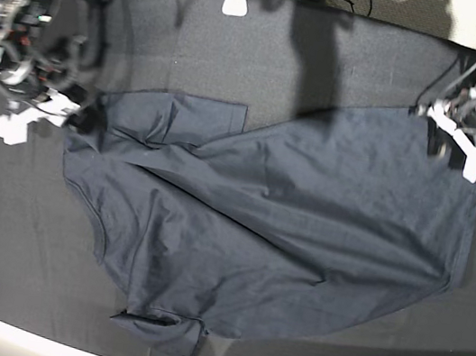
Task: Layout the t-shirt on the table in an organized manner, then fold the t-shirt properly
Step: 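Pull the held shirt edges apart with both grippers, spreading it flat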
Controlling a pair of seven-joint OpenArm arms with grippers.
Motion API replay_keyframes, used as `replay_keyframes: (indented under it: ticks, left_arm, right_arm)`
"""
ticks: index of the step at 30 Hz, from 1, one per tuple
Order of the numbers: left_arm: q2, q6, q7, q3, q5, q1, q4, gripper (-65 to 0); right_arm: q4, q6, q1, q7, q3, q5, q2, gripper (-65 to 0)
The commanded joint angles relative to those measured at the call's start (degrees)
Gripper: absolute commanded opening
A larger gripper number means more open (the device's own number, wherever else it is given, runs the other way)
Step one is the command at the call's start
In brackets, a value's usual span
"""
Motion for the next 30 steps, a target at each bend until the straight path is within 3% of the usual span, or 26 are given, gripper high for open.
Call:
replay_keyframes:
  ticks: [1, 3, 8, 13, 19, 25, 30]
  left_arm:
    - [-0.70, -0.02, -1.51, -0.33, -0.31, -0.42, 1.11, -40.7]
    - [-0.68, -0.02, -1.57, -0.33, -0.33, -0.48, 1.11, -40.7]
    - [-0.68, -0.02, -1.53, -0.33, -0.31, -0.44, 1.11, -40.7]
    - [-0.70, -0.04, -1.51, -0.33, -0.31, -0.44, 1.11, -40.7]
    - [-0.83, -0.11, -0.44, -0.33, -0.35, -0.42, 1.11, -40.7]
    - [-0.83, -5.31, 2.69, -0.33, -2.89, -0.42, 2.38, -40.7]
    - [-0.85, -6.71, 5.18, -0.33, -5.09, -0.39, 6.51, -40.7]
  right_arm:
    - [0.68, 0.63, 0.59, 0.83, 0.13, -0.02, 0.24, -28.7]
    - [0.68, 0.63, 0.59, 2.21, 0.13, -0.02, 0.09, -33.7]
    - [0.70, 0.87, 0.57, 2.29, 0.22, -2.58, 0.66, -65.0]
    - [0.72, 3.74, 0.33, -4.22, 1.79, -4.94, 2.62, -65.0]
    - [0.72, 3.78, -4.66, -4.79, 6.19, -4.50, 9.38, -65.0]
    - [0.72, 3.78, -10.10, -4.85, 7.76, -4.55, 15.58, -65.0]
    - [0.72, 3.76, -11.80, -5.33, 7.76, -4.74, 17.51, -65.0]
